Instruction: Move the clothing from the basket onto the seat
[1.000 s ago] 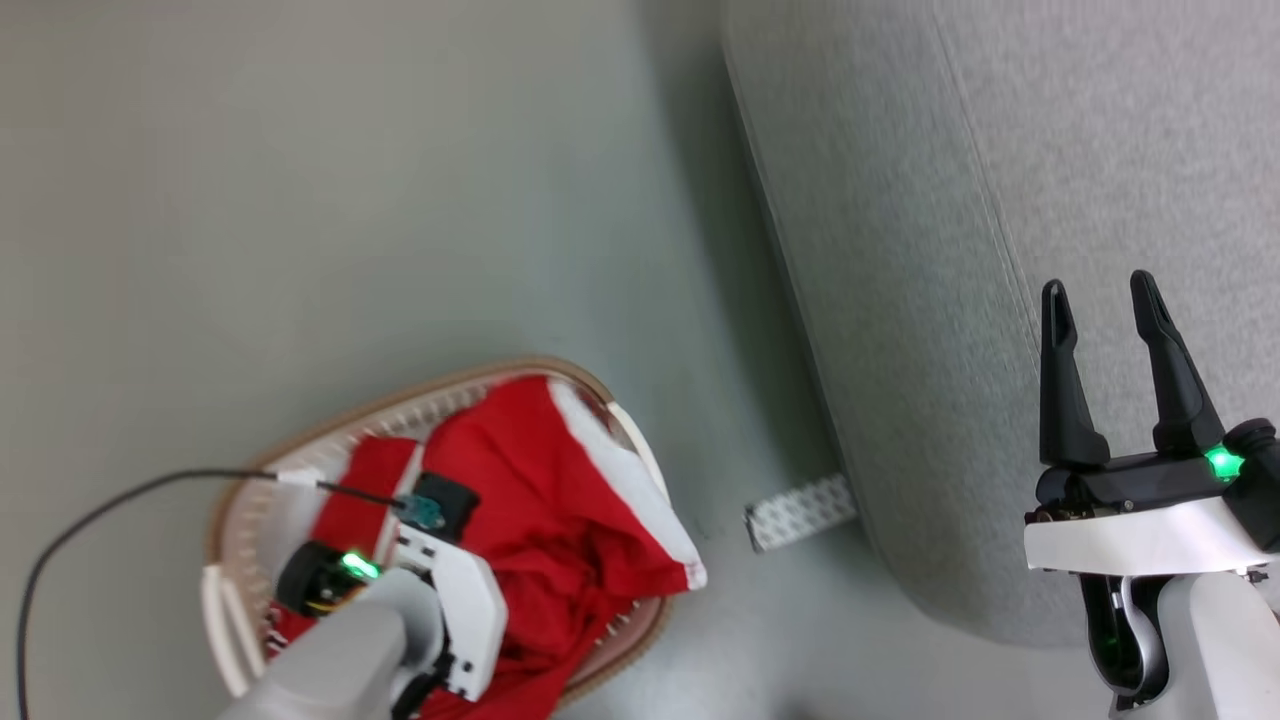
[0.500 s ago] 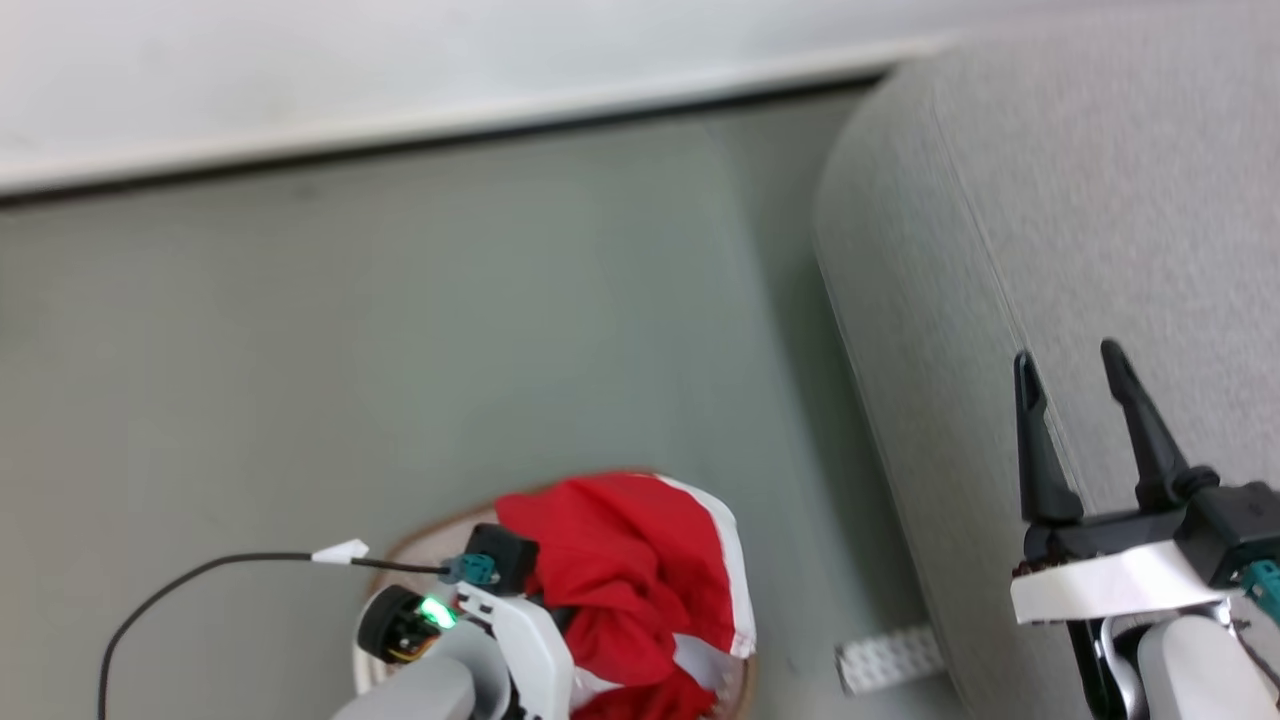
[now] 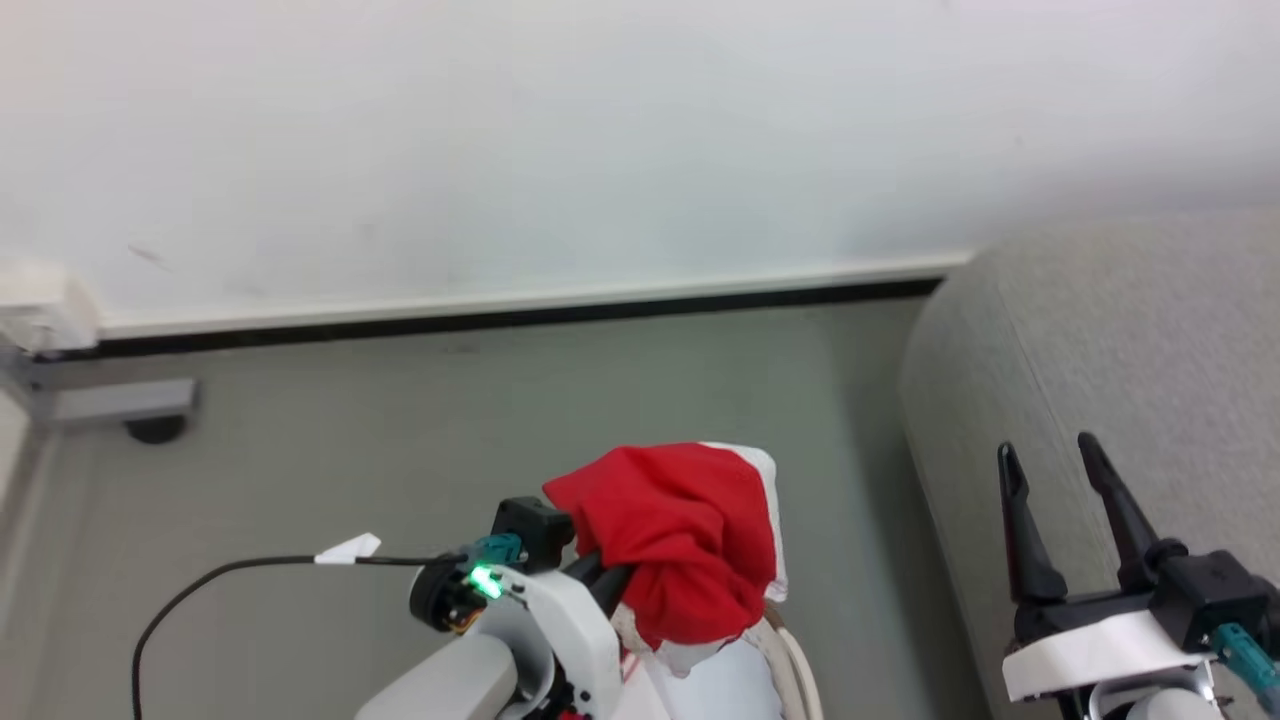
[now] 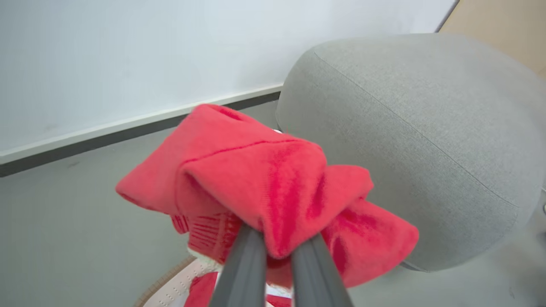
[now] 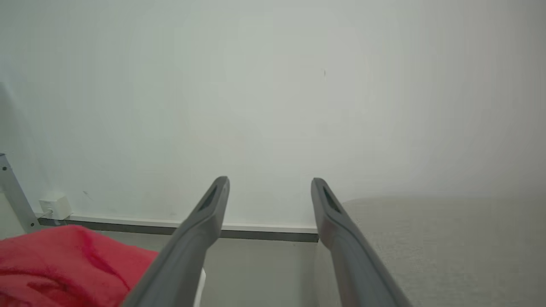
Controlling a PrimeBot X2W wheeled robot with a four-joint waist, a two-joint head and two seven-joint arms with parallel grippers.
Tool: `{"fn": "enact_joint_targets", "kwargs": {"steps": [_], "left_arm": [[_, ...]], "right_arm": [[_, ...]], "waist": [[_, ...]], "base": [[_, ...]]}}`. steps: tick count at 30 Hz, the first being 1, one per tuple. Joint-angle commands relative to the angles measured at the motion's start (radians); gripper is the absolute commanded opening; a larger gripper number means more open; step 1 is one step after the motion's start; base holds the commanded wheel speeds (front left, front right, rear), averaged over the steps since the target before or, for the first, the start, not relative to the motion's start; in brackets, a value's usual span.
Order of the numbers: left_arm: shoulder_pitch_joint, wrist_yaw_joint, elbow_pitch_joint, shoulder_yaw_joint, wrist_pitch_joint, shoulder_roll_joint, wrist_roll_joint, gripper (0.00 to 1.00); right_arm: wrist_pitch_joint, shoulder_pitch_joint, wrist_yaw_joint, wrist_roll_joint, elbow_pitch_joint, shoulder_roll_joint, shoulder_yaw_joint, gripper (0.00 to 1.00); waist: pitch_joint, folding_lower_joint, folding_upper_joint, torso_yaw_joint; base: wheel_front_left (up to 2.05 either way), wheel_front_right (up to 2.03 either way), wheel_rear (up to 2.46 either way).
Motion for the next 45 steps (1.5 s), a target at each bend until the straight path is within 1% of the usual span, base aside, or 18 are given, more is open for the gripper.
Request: {"fn": "enact_joint_targets", "kwargs": {"steps": [1, 7, 12, 21, 28, 30, 38, 40, 45], "left_arm": [[0.012, 0.006, -0.032, 0.031, -0.001, 0.002, 0.031, 0.00], [0.014, 0.018, -0.113, 0.109, -0.001, 0.017, 0.084, 0.00], [0.008, 0.029, -0.201, 0.182, -0.001, 0.030, 0.097, 0.00], [0.012, 0.073, -0.342, 0.261, -0.001, 0.054, 0.100, 0.00], [0.012, 0.090, -0.412, 0.275, 0.013, 0.073, 0.086, 0.00], [0.014, 0.096, -0.425, 0.274, 0.015, 0.081, 0.089, 0.00], [0.024, 0.114, -0.462, 0.274, 0.022, 0.090, 0.086, 0.00], [0.028, 0.116, -0.465, 0.270, 0.021, 0.087, 0.085, 0.00], [0.037, 0.112, -0.461, 0.253, 0.023, 0.074, 0.084, 0.00]], "right_arm": [[0.000, 0.022, -0.002, 0.008, 0.003, -0.004, 0.001, 1.00], [0.000, 0.037, -0.002, 0.029, 0.005, -0.004, 0.035, 1.00], [0.000, 0.051, -0.002, 0.042, 0.011, -0.004, 0.075, 1.00], [0.000, 0.072, -0.002, 0.060, 0.006, -0.004, 0.124, 1.00], [0.000, 0.076, -0.002, 0.066, 0.011, -0.004, 0.168, 1.00], [0.000, 0.069, -0.002, 0.071, 0.002, -0.005, 0.197, 1.00], [0.000, 0.058, -0.002, 0.107, -0.014, -0.034, 0.274, 1.00], [0.000, 0.047, -0.002, 0.119, -0.012, -0.040, 0.305, 1.00], [0.000, 0.003, -0.002, 0.155, 0.015, -0.055, 0.420, 1.00]], "waist": [[-0.051, 0.0001, 0.0000, 0.049], [-0.074, 0.0001, 0.0000, 0.068], [-0.087, 0.0001, 0.0000, 0.084], [-0.104, 0.0001, 0.0000, 0.113], [-0.101, 0.0001, 0.0000, 0.124], [-0.098, 0.0001, 0.0000, 0.125], [-0.098, 0.0001, 0.0000, 0.132], [-0.098, 0.0001, 0.0000, 0.133], [-0.099, 0.0001, 0.0000, 0.139]], "base": [[0.00, 0.00, 0.00], [0.00, 0.00, 0.00], [0.00, 0.00, 0.00], [0.00, 0.00, 0.00], [0.00, 0.00, 0.00], [0.00, 0.00, 0.00], [0.00, 0.00, 0.00], [0.00, 0.00, 0.00], [0.00, 0.00, 0.00]]}}
